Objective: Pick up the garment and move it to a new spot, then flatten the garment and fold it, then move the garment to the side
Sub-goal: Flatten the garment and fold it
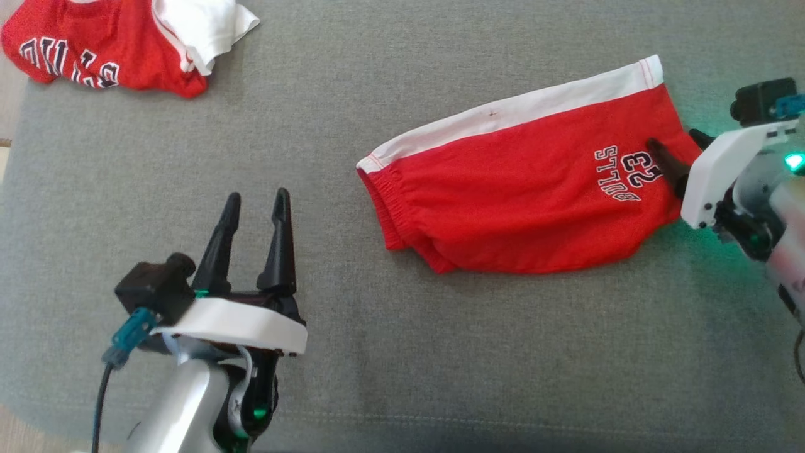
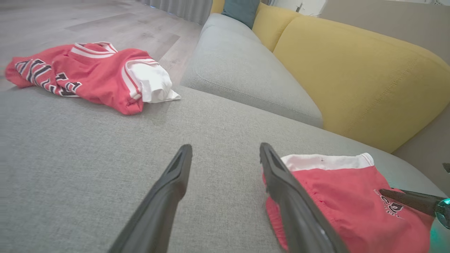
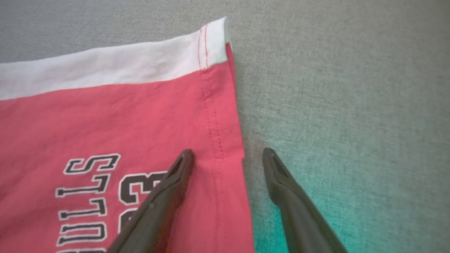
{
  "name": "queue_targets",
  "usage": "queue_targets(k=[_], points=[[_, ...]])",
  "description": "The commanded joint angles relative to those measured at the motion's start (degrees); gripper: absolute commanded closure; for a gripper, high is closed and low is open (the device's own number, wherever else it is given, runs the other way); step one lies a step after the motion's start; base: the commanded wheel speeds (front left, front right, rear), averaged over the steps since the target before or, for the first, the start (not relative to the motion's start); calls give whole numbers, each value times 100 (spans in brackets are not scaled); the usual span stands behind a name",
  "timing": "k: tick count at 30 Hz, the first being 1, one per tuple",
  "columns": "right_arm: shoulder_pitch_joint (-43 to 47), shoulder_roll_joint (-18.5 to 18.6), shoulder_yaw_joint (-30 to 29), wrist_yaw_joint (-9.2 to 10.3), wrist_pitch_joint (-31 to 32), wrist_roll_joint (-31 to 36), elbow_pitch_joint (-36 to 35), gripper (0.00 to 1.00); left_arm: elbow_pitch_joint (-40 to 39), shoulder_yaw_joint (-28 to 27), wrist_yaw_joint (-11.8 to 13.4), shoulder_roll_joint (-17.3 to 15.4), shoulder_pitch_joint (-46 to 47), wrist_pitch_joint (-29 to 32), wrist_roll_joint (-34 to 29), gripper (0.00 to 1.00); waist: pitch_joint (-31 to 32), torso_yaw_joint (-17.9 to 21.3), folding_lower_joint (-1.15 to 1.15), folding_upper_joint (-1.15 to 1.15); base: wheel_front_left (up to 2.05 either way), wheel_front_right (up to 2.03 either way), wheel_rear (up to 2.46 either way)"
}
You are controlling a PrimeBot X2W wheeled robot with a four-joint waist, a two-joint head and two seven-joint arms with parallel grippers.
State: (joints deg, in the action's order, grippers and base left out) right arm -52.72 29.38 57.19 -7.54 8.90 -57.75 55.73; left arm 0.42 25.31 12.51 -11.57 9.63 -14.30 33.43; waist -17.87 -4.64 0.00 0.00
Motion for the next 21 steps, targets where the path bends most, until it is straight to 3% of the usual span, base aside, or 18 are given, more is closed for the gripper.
queue_targets(k=[1,4,5,6,7,8,10,11,12,21], points=[[34,98,109,5,218,-136,55,0,-205,-275,-56,-20,75,-70,-83,0,-4,-28,0,0,0,0,0],[38,99,178,5,475,-288,53,0,-206,-356,-92,14,51,-70,-132,0,0,-36,0,0,0,0,0],[40,104,202,5,537,-333,27,14,-204,-381,-104,26,42,-70,-145,0,4,-33,0,0,0,0,0],[40,104,202,5,537,-333,27,14,-204,-381,-104,26,42,-70,-145,0,4,-33,0,0,0,0,0],[45,121,262,5,665,-416,-42,53,-197,-425,-126,49,25,-70,-170,0,12,-22,0,0,0,0,0],[45,121,262,5,665,-416,-42,53,-197,-425,-126,49,25,-70,-170,0,12,-22,0,0,0,0,0],[36,149,319,5,715,-471,-113,69,-185,-465,-145,69,11,-70,-193,0,21,-3,0,0,0,0,0],[32,160,342,5,720,-493,-138,79,-180,-486,-153,79,6,-70,-203,0,27,9,0,0,0,0,0],[24,166,363,5,707,-513,-165,100,-176,-510,-161,88,1,-70,-214,0,34,27,0,0,0,0,0],[-55,152,448,5,235,-580,-142,100,-179,-665,-218,101,-50,-70,-413,0,173,400,0,0,0,0,0]])
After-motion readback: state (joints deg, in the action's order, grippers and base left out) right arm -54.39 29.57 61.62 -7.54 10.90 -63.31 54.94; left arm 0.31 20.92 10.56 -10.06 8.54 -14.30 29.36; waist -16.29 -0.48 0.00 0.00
